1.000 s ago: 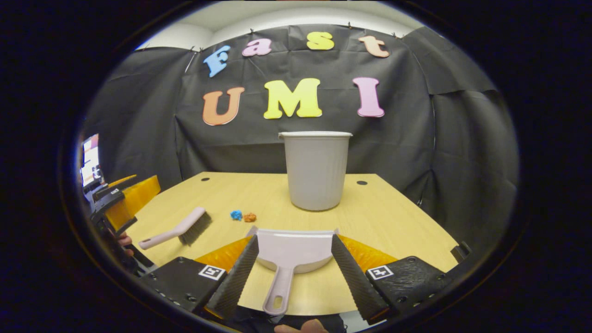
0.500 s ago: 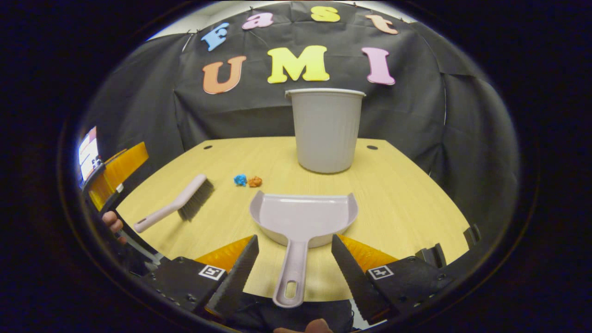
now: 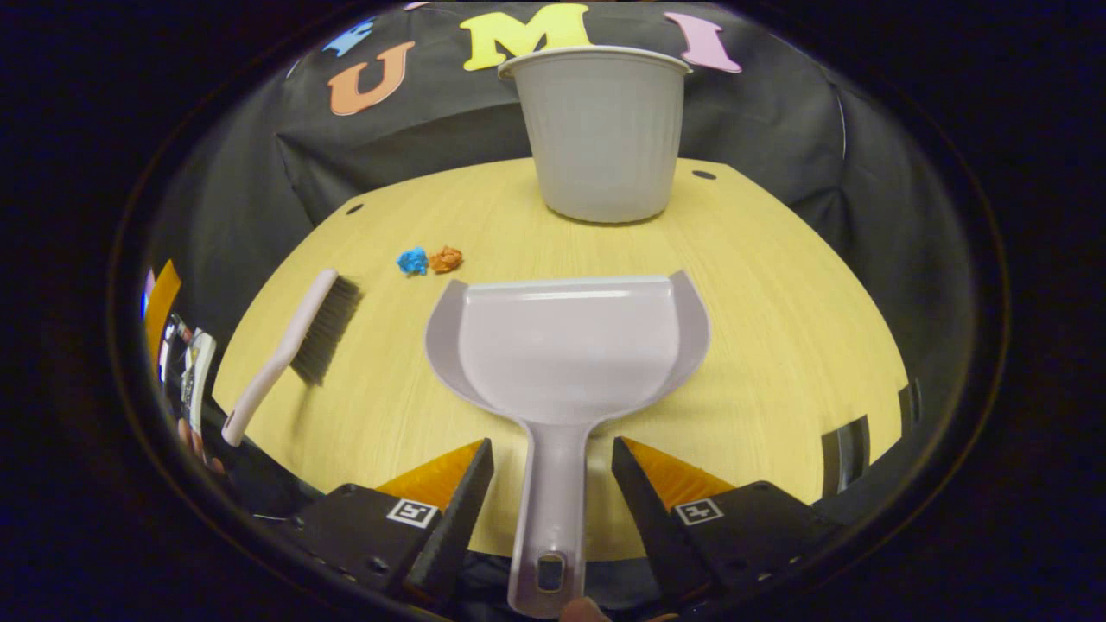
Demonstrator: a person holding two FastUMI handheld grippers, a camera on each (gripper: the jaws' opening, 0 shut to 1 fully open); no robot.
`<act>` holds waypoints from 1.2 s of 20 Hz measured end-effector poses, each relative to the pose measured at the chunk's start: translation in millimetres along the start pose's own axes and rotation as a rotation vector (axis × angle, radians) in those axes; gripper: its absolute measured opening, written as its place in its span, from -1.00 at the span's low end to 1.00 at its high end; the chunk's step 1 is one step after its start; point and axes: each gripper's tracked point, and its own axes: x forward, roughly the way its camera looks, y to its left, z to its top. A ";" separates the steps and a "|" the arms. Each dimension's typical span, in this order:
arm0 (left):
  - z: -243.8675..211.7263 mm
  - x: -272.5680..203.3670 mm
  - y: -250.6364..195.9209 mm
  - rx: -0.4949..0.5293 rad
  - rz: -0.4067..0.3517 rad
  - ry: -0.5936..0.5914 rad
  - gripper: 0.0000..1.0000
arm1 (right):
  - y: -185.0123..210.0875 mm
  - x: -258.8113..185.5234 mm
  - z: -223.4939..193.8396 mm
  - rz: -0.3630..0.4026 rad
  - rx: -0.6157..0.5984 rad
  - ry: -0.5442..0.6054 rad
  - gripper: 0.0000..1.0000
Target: Pick up the small broom and dustpan from the desktop, sweep the trash into the dustpan with the broom, and then empty the trash into the garbage bin.
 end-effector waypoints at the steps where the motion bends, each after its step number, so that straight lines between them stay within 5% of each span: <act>1: -1.7 2.7 2.6 -0.003 0.005 0.006 0.99 | -1.5 4.3 -0.6 -0.007 -0.002 0.016 0.62; 7: -10.9 9.8 8.9 -0.012 0.003 0.044 0.99 | -6.2 16.7 1.2 -0.018 0.013 0.055 0.00; 8: -14.1 12.5 8.1 -0.012 -0.006 0.054 0.99 | -5.8 17.2 0.7 -0.013 0.001 0.061 -0.26; 14: -47.2 15.0 4.7 -0.002 -0.082 0.209 1.00 | -4.5 16.0 -0.9 0.021 -0.011 0.071 -0.29; 24: -132.3 6.5 6.5 0.015 -0.176 0.630 1.00 | -3.9 15.7 -2.1 0.051 -0.022 0.071 -0.29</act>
